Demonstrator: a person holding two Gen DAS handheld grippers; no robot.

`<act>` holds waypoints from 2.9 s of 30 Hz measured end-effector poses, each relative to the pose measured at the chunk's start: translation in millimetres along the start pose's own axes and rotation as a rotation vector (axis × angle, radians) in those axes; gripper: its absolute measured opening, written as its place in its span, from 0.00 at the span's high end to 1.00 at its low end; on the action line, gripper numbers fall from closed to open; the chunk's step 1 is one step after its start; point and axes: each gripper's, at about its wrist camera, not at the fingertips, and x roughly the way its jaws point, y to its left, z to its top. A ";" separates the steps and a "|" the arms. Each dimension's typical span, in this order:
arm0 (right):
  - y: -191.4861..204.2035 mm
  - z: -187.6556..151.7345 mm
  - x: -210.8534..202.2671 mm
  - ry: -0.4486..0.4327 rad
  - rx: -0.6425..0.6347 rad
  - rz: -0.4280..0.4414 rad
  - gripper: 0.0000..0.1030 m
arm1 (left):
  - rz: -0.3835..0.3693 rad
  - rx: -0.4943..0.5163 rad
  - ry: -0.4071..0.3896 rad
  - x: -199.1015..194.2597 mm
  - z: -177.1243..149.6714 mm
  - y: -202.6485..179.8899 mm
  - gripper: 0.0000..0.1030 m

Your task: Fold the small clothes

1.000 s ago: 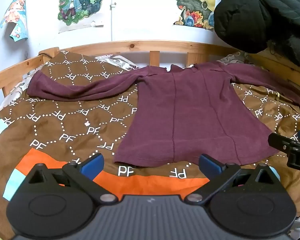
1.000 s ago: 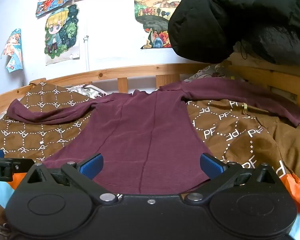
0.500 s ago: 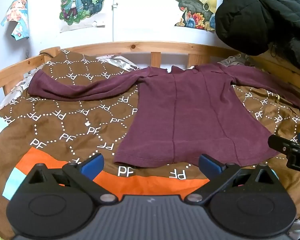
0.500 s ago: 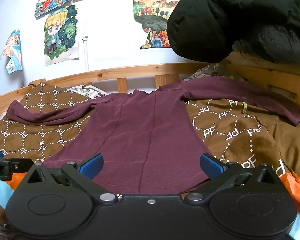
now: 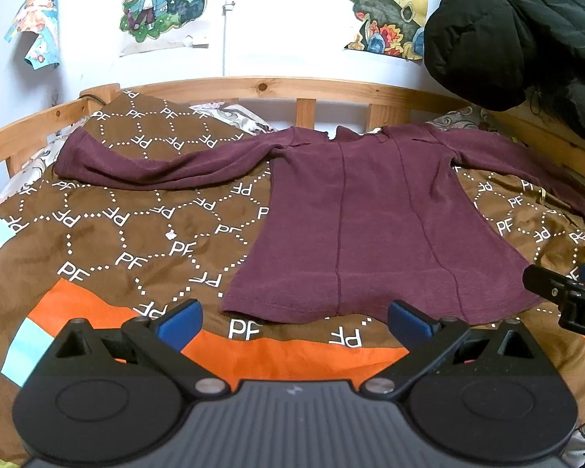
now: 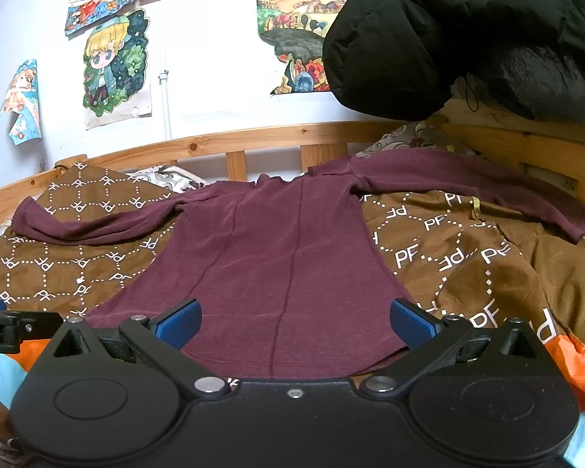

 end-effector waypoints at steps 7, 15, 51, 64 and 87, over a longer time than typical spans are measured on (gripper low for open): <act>3.3 -3.5 1.7 0.002 -0.002 0.002 0.00 | 0.000 -0.001 0.000 0.1 0.3 0.6 0.01; 7.2 -2.9 -0.2 0.001 -0.010 0.003 0.00 | -0.005 -0.008 -0.001 0.4 -0.4 2.3 0.01; 7.4 -0.4 -0.3 0.016 -0.003 -0.004 0.00 | 0.019 -0.004 0.017 4.0 -3.3 2.1 0.01; -3.0 6.9 -4.5 0.057 0.033 -0.072 0.00 | 0.093 0.044 0.109 30.2 14.4 4.8 0.01; -40.3 22.0 0.5 -0.035 0.136 -0.120 0.00 | 0.164 0.124 0.093 51.0 132.0 -27.1 0.00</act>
